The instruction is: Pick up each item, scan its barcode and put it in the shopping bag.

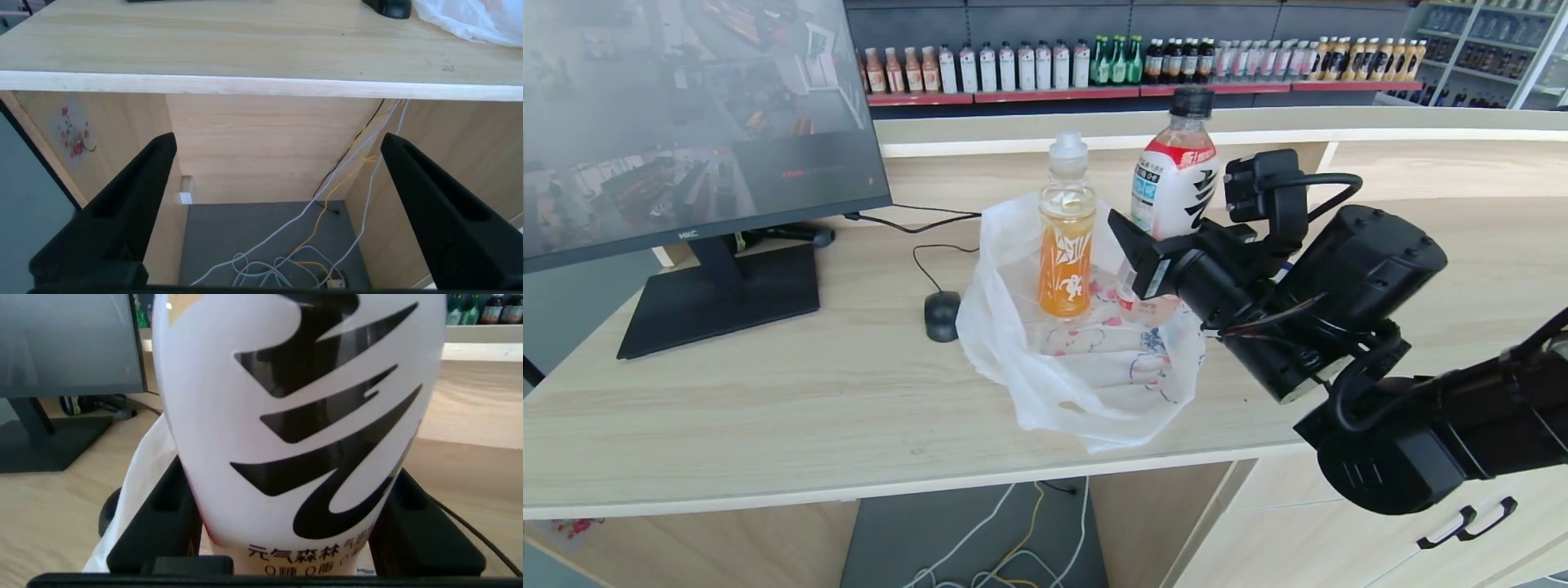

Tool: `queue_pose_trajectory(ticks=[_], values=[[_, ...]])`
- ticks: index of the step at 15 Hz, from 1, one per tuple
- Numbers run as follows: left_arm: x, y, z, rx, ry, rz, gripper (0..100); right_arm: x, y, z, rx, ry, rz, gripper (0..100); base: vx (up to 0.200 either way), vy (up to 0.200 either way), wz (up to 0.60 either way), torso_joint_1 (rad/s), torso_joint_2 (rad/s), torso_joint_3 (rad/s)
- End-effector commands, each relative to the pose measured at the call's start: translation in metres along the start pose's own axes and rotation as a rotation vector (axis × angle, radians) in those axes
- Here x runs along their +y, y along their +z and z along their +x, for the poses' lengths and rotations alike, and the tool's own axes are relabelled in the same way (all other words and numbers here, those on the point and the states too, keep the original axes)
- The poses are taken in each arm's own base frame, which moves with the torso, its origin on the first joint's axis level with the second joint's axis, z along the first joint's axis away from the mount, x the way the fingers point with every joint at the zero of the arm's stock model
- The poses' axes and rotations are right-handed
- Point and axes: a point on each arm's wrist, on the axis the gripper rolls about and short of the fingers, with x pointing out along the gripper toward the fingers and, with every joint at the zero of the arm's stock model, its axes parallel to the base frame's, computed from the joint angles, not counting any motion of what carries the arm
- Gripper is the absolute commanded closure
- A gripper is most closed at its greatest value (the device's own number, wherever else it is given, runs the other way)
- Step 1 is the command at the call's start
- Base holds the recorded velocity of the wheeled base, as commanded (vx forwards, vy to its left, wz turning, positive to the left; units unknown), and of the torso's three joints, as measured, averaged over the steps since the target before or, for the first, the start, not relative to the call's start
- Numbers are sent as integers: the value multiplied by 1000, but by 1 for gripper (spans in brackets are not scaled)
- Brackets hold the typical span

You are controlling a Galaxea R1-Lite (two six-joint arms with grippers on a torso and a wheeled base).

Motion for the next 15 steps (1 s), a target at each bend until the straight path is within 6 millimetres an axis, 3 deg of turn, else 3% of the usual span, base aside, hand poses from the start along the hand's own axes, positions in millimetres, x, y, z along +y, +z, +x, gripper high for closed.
queue_pose_trajectory(ticks=[1, 15], values=[[0, 0, 0, -1, 0, 0, 0, 1, -13, 7, 18, -2, -3, 100, 0, 0, 0, 0, 0, 0], [0, 0, 0, -1, 1, 0, 0, -15, -55, 28, 35, -51, -27, 100, 0, 0, 0, 0, 0, 0]])
